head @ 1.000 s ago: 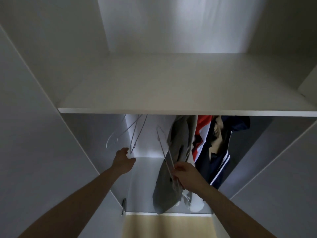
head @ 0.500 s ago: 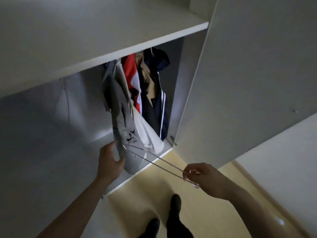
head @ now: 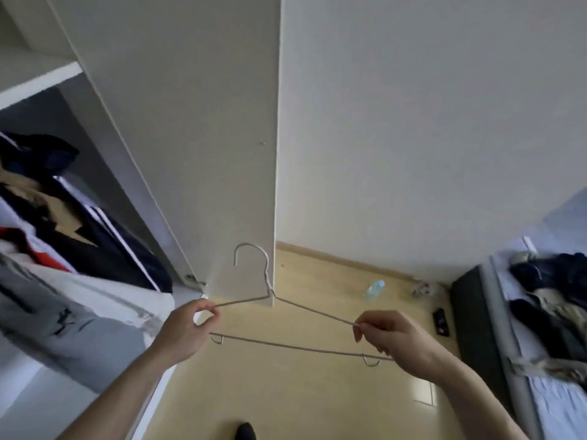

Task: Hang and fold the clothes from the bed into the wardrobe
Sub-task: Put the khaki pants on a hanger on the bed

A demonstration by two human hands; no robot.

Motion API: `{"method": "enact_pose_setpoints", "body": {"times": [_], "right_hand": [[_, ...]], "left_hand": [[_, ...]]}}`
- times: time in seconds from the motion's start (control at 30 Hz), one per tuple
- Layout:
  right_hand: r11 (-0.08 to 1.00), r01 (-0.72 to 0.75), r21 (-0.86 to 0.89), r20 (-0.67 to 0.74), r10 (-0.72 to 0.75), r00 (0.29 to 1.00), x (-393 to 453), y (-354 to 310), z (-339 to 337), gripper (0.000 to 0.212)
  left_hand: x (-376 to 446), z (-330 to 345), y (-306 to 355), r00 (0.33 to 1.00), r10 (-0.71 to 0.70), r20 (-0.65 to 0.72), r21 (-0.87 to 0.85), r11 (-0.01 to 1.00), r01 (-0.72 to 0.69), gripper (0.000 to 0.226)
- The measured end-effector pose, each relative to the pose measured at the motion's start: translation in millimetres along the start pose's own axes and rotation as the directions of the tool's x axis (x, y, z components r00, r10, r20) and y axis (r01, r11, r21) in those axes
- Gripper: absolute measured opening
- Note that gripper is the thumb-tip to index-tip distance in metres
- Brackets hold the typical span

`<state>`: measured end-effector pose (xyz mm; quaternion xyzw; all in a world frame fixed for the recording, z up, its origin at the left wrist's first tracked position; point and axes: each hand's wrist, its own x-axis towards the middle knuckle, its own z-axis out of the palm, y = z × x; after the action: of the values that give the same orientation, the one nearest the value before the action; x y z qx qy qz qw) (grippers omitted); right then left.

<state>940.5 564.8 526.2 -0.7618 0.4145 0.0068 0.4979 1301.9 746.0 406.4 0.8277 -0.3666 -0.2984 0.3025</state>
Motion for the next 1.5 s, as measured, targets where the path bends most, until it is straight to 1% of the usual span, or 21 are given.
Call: {"method": "enact_pose_setpoints", "body": {"times": [0.03, 0.1, 0.2, 0.3, 0.37, 0.43, 0.5, 0.53, 0.6, 0.67, 0.83, 0.93, 1.03, 1.13, 1.23, 1.27, 1.37, 1.47, 1.5], "right_hand": [[0.999, -0.009, 0.032, -0.045, 0.011, 0.999, -16.1, 14.9, -11.9, 0.03], [0.997, -0.023, 0.074, -0.131, 0.033, 0.991, -51.3, 45.2, -35.8, 0.023], [0.993, -0.041, 0.112, -0.294, 0.073, 0.953, -108.1, 96.5, -71.7, 0.025], [0.991, -0.082, 0.108, -0.478, 0.124, 0.87, -163.4, 148.8, -107.2, 0.027], [0.984, -0.132, 0.116, -0.57, 0.175, 0.803, -194.9, 184.3, -131.2, 0.029], [0.974, -0.188, 0.127, -0.618, 0.226, 0.753, -224.3, 217.2, -151.9, 0.027], [0.968, -0.211, 0.138, -0.646, 0.249, 0.722, -253.1, 246.5, -169.4, 0.023], [0.967, -0.21, 0.144, -0.662, 0.252, 0.706, -267.6, 260.2, -177.1, 0.02], [0.964, -0.21, 0.162, -0.7, 0.262, 0.664, -294.1, 285.6, -191.7, 0.017], [0.951, -0.225, 0.21, -0.725, 0.306, 0.617, -316.1, 311.7, -203.8, 0.015], [0.911, -0.249, 0.329, -0.743, 0.412, 0.528, -355.5, 368.8, -227.1, 0.019], [0.886, -0.253, 0.388, -0.747, 0.464, 0.477, -365.4, 404.3, -249.0, 0.019], [0.862, -0.219, 0.457, -0.752, 0.506, 0.422, -367.2, 441.9, -278.9, 0.023], [0.837, -0.185, 0.515, -0.766, 0.546, 0.34, -365.4, 481.2, -317.0, 0.027], [0.803, -0.198, 0.562, -0.751, 0.595, 0.287, -359.3, 521.6, -359.2, 0.032], [0.789, -0.212, 0.576, -0.74, 0.614, 0.274, -356.8, 534.9, -374.2, 0.034], [0.756, -0.25, 0.605, -0.719, 0.653, 0.237, -351.1, 570.7, -417.6, 0.037], [0.714, -0.276, 0.643, -0.694, 0.696, 0.184, -351.0, 600.9, -449.4, 0.038], [0.698, -0.279, 0.659, -0.684, 0.711, 0.163, -352.6, 609.5, -456.7, 0.037]], "left_hand": [[4.5, 10.6, 18.3, 0.999, 0.023, 0.031, 0.013, 1.0, -0.024, 0.005], [10.7, 37.9, 59.6, 0.993, 0.066, 0.098, -0.001, 0.998, -0.066, 0.017], [12.3, 93.6, 123.1, 0.983, 0.085, 0.162, -0.086, 0.994, -0.071, 0.025], [-1.9, 163.9, 193.4, 0.967, 0.138, 0.216, -0.186, 0.978, -0.098, 0.024], [-17.4, 213.6, 243.7, 0.96, 0.17, 0.224, -0.246, 0.963, -0.113, 0.023], [-35.0, 259.7, 288.4, 0.949, 0.21, 0.237, -0.285, 0.948, -0.139, 0.036], [-51.8, 299.9, 324.3, 0.927, 0.253, 0.278, -0.287, 0.943, -0.171, 0.045], [-58.8, 317.5, 339.5, 0.914, 0.27, 0.304, -0.279, 0.942, -0.185, 0.044], [-67.5, 349.7, 367.9, 0.889, 0.289, 0.356, -0.263, 0.943, -0.202, 0.032], [-69.2, 379.6, 395.4, 0.857, 0.31, 0.411, -0.257, 0.942, -0.218, 0.022], [-64.8, 458.9, 469.8, 0.789, 0.335, 0.515, -0.261, 0.938, -0.228, 0.015], [-58.8, 522.2, 513.0, 0.746, 0.354, 0.564, -0.276, 0.932, -0.234, 0.013], [-46.6, 593.3, 552.7, 0.721, 0.366, 0.588, -0.289, 0.928, -0.235, 0.009], [-26.2, 662.4, 592.7, 0.696, 0.363, 0.62, -0.301, 0.929, -0.216, 0.004], [4.8, 726.3, 634.6, 0.672, 0.332, 0.662, -0.239, 0.943, -0.23, 0.022], [17.4, 747.4, 648.3, 0.666, 0.316, 0.675, -0.217, 0.949, -0.23, 0.024], [50.5, 810.1, 686.8, 0.644, 0.266, 0.718, -0.13, 0.959, -0.251, 0.023], [64.7, 868.2, 722.7, 0.593, 0.192, 0.782, 0.008, 0.948, -0.318, 0.007], [63.9, 886.2, 732.8, 0.57, 0.172, 0.803, 0.046, 0.936, -0.348, 0.005]]}}
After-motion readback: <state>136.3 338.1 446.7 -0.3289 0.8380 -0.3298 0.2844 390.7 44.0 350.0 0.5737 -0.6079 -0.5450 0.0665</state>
